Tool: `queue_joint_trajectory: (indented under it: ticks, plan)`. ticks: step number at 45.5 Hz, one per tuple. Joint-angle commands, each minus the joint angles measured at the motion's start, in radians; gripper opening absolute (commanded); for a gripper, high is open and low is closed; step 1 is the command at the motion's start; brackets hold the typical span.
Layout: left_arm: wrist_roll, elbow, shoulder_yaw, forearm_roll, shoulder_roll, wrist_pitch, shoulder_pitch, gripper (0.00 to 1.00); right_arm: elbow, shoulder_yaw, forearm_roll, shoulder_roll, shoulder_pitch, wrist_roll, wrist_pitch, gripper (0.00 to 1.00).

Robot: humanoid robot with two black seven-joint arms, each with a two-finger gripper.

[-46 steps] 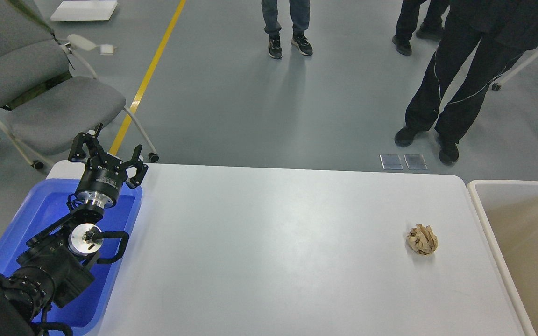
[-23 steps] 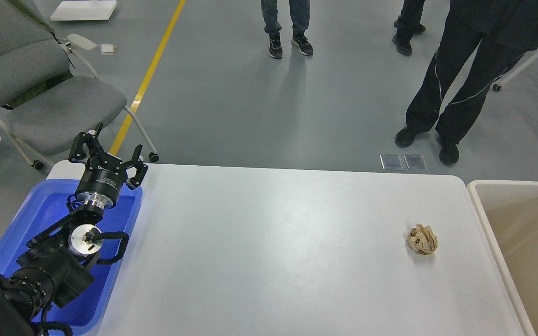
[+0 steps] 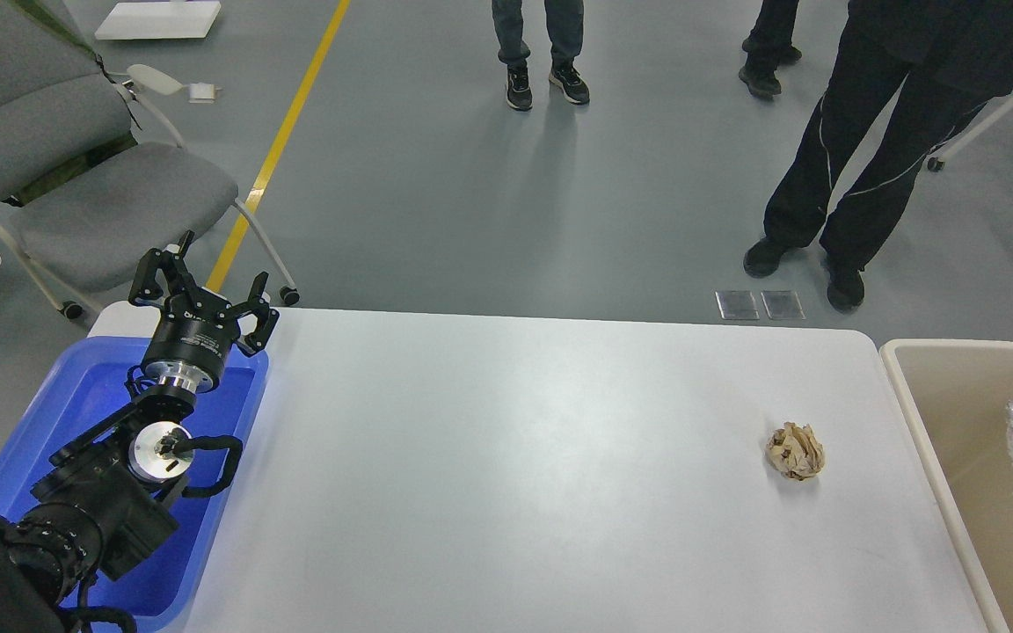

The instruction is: Tidy desktop

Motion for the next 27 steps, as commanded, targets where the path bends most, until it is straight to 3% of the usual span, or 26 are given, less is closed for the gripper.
queue_joint_trajectory:
  ticks: [1,5,6,9,10,11,14,27]
  plan:
    - [0.0,0.001,0.0,0.0,0.0,0.0,0.0,1.0,-0.001,0.018,0.003,0.028,-0.005,-0.007,-0.02,0.0]
    - [0.0,-0.001,0.0,0.0,0.0,0.0,0.0,1.0,-0.003,0.018,0.003,0.03,-0.005,-0.007,-0.028,0.0]
    - [0.0,0.001,0.0,0.0,0.0,0.0,0.0,1.0,-0.003,0.018,0.003,0.03,-0.005,-0.007,-0.031,0.06]
    - [0.0,-0.001,0.0,0.0,0.0,0.0,0.0,1.0,-0.006,0.018,0.003,0.028,-0.003,-0.005,-0.042,0.75]
    - [0.0,-0.001,0.0,0.0,0.0,0.0,0.0,1.0,-0.006,0.016,0.003,0.028,-0.003,-0.005,-0.048,0.89]
    - [0.0,0.001,0.0,0.0,0.0,0.0,0.0,1.0,-0.006,0.016,0.003,0.028,-0.003,-0.005,-0.054,0.95]
    - [0.0,-0.001,0.0,0.0,0.0,0.0,0.0,1.0,-0.006,0.016,0.003,0.028,-0.005,-0.005,-0.059,0.99]
    - [0.0,-0.001,0.0,0.0,0.0,0.0,0.0,1.0,-0.004,0.011,0.003,0.02,0.006,-0.005,-0.051,1.0]
